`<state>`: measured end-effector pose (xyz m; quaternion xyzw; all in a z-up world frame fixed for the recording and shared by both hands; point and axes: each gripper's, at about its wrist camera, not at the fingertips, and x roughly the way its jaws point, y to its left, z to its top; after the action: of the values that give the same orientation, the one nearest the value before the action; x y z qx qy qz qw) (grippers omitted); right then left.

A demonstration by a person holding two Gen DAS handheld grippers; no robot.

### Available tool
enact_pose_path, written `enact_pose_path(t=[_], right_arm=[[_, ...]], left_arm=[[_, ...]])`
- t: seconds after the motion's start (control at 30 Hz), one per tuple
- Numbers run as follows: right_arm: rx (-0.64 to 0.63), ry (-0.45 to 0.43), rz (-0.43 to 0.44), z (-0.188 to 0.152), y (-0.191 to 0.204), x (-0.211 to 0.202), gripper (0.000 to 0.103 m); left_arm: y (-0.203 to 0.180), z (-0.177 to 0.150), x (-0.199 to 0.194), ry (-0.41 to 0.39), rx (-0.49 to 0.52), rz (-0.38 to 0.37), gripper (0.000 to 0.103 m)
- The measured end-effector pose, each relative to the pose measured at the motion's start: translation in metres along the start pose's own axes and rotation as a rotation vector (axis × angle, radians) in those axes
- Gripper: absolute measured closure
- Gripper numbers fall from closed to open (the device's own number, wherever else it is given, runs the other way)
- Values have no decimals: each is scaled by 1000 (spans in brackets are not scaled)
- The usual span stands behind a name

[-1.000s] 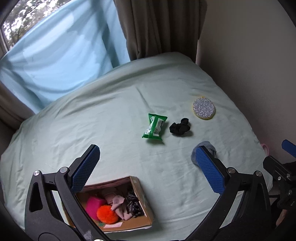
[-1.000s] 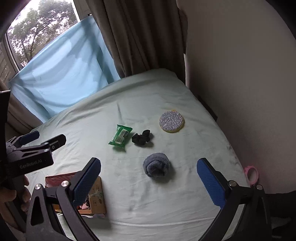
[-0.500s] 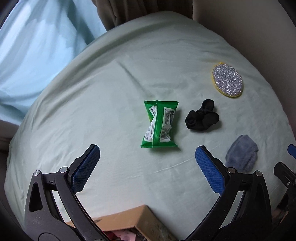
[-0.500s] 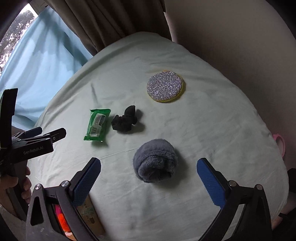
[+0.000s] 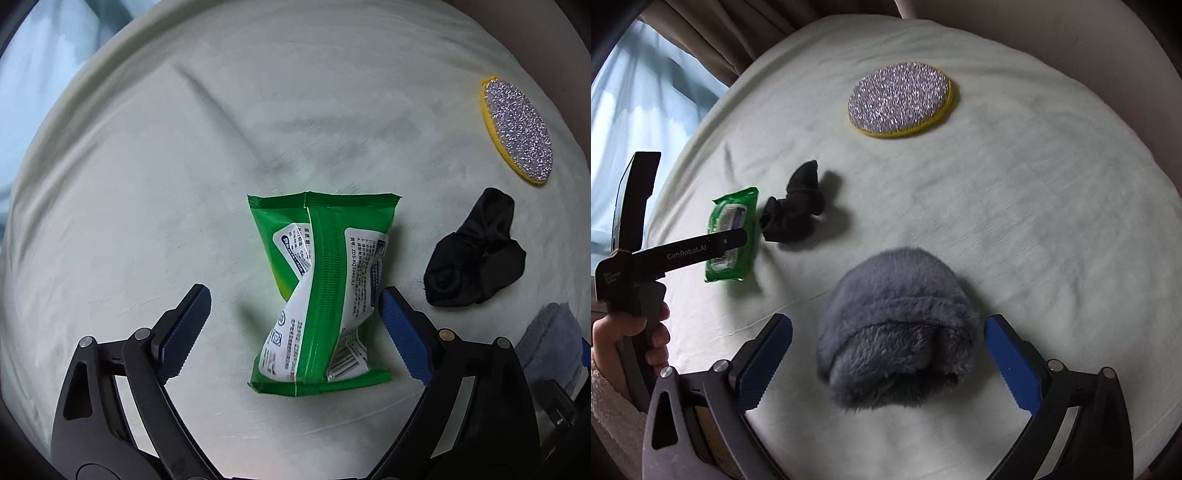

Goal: Organize soft objects
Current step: 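Grasp the green wipe pack with the left tool while the right tool grasps the grey sock ball, then lift and carry the wipe pack and grey sock ball over the box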

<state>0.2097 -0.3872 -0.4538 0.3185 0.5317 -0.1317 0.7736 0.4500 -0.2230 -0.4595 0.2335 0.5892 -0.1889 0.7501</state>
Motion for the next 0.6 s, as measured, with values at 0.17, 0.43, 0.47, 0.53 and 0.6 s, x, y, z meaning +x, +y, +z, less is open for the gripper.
enact_pose_path(t=[0.17, 0.43, 0.47, 0.53, 0.6], right_arm=[[-3, 25, 5, 2, -3, 15, 4], [-84, 53, -27, 7, 0, 25, 39], [-85, 53, -26, 8, -1, 24, 40], [-95, 57, -24, 8, -3, 23, 46], [-114, 59, -25, 9, -3, 22, 50]], left_arm=[[0, 4, 21, 24, 0, -16, 25], [-8, 15, 17, 0, 18, -31, 62], [-10, 16, 17, 1, 25, -23, 63], [-12, 15, 15, -7, 28, -22, 67], [-13, 14, 13, -10, 23, -28, 68]])
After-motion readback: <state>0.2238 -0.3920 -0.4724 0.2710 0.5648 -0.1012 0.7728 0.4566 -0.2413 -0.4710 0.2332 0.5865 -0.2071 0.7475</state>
